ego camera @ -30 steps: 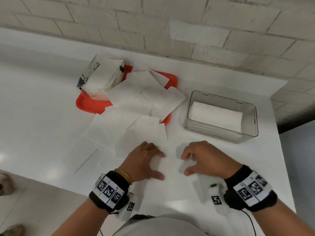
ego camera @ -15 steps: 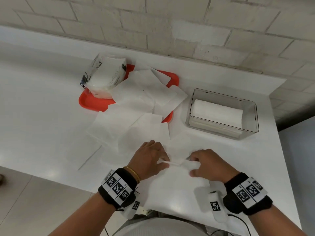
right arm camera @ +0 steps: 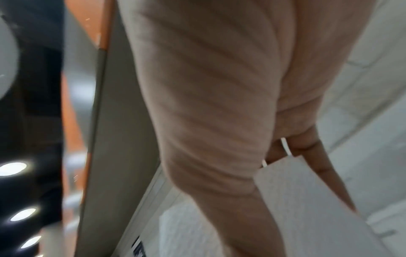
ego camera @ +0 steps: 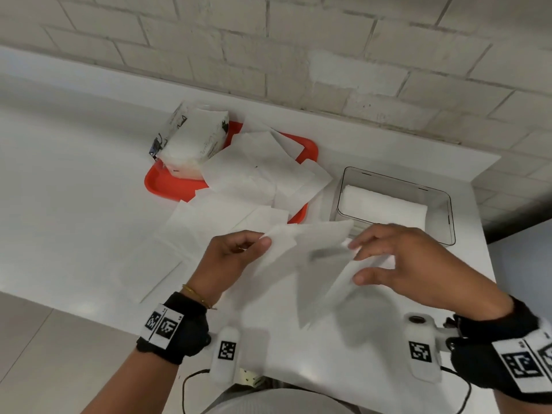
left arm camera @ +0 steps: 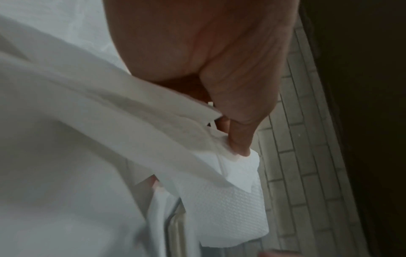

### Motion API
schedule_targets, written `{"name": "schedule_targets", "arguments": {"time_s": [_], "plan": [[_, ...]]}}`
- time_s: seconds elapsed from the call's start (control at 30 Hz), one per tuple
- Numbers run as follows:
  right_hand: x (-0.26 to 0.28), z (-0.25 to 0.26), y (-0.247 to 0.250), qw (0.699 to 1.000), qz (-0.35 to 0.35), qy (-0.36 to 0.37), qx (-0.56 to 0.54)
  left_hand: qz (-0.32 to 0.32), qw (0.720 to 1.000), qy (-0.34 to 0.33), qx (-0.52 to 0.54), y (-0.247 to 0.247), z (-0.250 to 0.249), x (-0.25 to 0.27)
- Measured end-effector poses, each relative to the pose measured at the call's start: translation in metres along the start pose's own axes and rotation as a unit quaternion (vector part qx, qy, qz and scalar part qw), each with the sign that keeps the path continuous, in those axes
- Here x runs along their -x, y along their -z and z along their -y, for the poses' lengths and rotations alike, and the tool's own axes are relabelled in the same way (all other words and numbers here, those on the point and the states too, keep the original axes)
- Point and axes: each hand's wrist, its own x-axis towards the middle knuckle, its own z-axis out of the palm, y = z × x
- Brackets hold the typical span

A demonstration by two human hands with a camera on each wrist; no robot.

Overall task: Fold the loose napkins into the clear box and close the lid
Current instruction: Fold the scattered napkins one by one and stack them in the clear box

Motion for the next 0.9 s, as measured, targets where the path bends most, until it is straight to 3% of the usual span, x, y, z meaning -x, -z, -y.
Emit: {"name": "schedule_targets", "arguments": {"time_s": [0.1,0.33,0.47,0.57,0.67,0.83,0.9], "plan": [[-0.022,0.011,-0.009,0.995,-0.003,0.064,0.07,-0.004,0.997,0.029,0.077,0.007,-0.01,-0.002],[-0.081,0.023,-0.026,0.992,-0.033,0.118,-0.008,0.017,0.975,0.103,0.196,0.009,-0.017,-0.005],[-0.097,0.018,-0.028,0.981,0.038,0.078,-0.172,0.041,0.96,0.137,0.239,0.009,-0.018,-0.003],[-0.105,0.014,-0.039,0.936,0.078,0.029,-0.341,0.055,0.95,0.167,0.259,0.008,-0.017,-0.004],[-0.112,-0.001,-0.055,0.867,0.125,-0.026,-0.482,0.058,0.945,0.177,0.267,0.003,-0.026,-0.001],[-0.112,-0.009,-0.08,0.765,0.186,-0.065,-0.614,0.052,0.931,0.175,0.315,-0.001,-0.033,0.003],[-0.109,-0.009,-0.089,0.74,0.197,-0.056,-0.641,0.059,0.929,0.168,0.325,-0.004,-0.035,0.001]]}}
